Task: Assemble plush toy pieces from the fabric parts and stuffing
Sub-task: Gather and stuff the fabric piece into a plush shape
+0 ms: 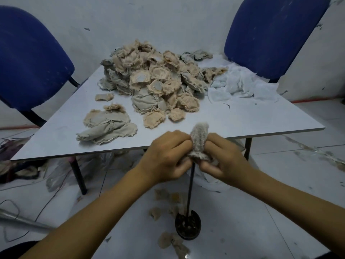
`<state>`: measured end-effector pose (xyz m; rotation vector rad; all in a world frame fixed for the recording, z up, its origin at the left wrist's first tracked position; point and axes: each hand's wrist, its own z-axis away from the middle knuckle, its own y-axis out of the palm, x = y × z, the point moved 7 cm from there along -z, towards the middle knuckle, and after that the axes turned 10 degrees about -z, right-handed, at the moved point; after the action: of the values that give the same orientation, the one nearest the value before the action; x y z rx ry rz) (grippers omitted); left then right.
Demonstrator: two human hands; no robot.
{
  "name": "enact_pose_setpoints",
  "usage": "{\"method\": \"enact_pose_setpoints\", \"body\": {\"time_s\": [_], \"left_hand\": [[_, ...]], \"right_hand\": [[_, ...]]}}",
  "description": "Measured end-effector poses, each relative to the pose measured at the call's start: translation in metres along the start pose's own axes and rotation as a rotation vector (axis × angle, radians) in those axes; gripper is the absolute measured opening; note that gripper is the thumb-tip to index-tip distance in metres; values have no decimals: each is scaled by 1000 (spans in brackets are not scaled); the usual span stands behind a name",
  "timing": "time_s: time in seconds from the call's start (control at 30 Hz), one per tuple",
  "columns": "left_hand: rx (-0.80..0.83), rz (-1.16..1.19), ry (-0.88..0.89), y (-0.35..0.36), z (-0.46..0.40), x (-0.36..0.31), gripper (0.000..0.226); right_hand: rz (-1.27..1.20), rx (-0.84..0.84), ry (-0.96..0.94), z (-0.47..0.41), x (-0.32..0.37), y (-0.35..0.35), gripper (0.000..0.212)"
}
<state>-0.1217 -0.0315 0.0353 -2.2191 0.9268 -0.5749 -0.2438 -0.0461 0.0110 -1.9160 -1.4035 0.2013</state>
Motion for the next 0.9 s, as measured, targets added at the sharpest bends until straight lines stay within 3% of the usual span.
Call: {"method": "enact_pose_setpoints", "body": {"time_s": [0.17, 0.33, 0.43, 0.57, 0.77, 0.9], "left_hand": [[54, 175, -132, 18, 26, -3, 16], [241, 153, -24, 15, 29, 3, 31], [306, 101, 89, 9, 25, 5, 31], [195, 136, 84, -11, 5, 6, 18], [91, 432, -335, -37, -42, 38, 21], [69, 489, -401, -37, -59, 38, 8]], "right_hand": [[-192, -53, 102, 20, -7, 17, 13], [-206, 218, 78, 21, -11, 10, 26], [-143, 272, -1, 20, -5, 2, 24], [-74, 168, -32, 3, 6, -11, 27], [-93, -148, 43, -41, 7, -50, 27], [-50, -324, 110, -52, 8, -64, 23]]}}
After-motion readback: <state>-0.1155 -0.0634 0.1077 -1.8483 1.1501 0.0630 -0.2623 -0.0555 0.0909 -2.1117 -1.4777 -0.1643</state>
